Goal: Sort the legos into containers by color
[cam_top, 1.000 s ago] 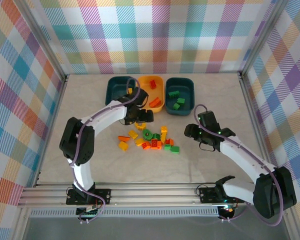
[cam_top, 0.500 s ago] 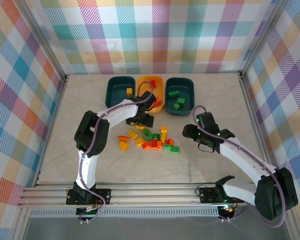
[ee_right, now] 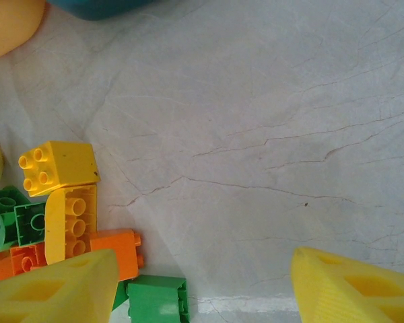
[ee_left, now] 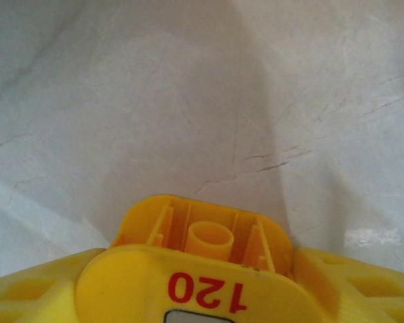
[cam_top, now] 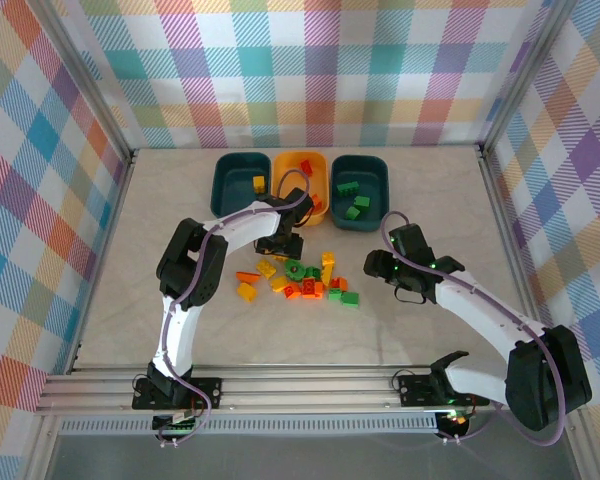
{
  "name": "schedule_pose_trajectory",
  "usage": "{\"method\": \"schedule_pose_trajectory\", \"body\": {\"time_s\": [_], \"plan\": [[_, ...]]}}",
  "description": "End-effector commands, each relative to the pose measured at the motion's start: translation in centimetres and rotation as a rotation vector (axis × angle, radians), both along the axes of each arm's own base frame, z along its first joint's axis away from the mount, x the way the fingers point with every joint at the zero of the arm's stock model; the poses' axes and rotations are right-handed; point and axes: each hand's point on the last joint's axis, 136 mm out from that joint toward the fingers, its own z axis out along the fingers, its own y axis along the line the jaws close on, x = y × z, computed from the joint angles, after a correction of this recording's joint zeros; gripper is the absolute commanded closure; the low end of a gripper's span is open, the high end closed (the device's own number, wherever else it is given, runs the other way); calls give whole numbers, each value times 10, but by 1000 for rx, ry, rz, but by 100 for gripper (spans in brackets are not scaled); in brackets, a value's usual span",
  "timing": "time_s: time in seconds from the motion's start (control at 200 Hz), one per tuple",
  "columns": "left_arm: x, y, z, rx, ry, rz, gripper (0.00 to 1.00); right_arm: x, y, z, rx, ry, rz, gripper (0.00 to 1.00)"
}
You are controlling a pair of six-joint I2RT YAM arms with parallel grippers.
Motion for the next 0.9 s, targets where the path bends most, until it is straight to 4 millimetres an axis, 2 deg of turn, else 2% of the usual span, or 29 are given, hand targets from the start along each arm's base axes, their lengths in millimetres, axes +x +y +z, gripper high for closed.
{"method": "schedule_pose_trajectory", "body": {"time_s": [0.0, 0.2, 0.335, 0.44, 0.515, 0.62, 0.76, 0.835, 0.895], "plan": [[-3, 5, 1, 30, 0, -11, 34, 6, 4, 9, 6, -32, 15, 32], [3, 2, 29, -2, -56, -8, 39, 5, 4, 9, 7, -35, 14, 32], [8, -3, 70, -69, -134, 0, 39, 6, 4, 10, 8, -38, 13, 33], [27, 6, 106, -81, -241, 38, 40, 6, 4, 10, 9, -39, 15, 33], [47, 19, 122, -145, -267, 111, 41, 6, 4, 11, 9, -41, 16, 32], [82, 45, 125, -245, -255, 244, 41, 6, 4, 14, 13, -48, 18, 33], [120, 76, 105, -280, -200, 362, 41, 1, 1, 17, 19, -64, 10, 33], [137, 95, 91, -228, -200, 406, 42, -1, -5, 18, -8, -71, 4, 33], [148, 101, 85, -222, -195, 411, 40, -2, -8, 23, -32, -79, 15, 32]]}}
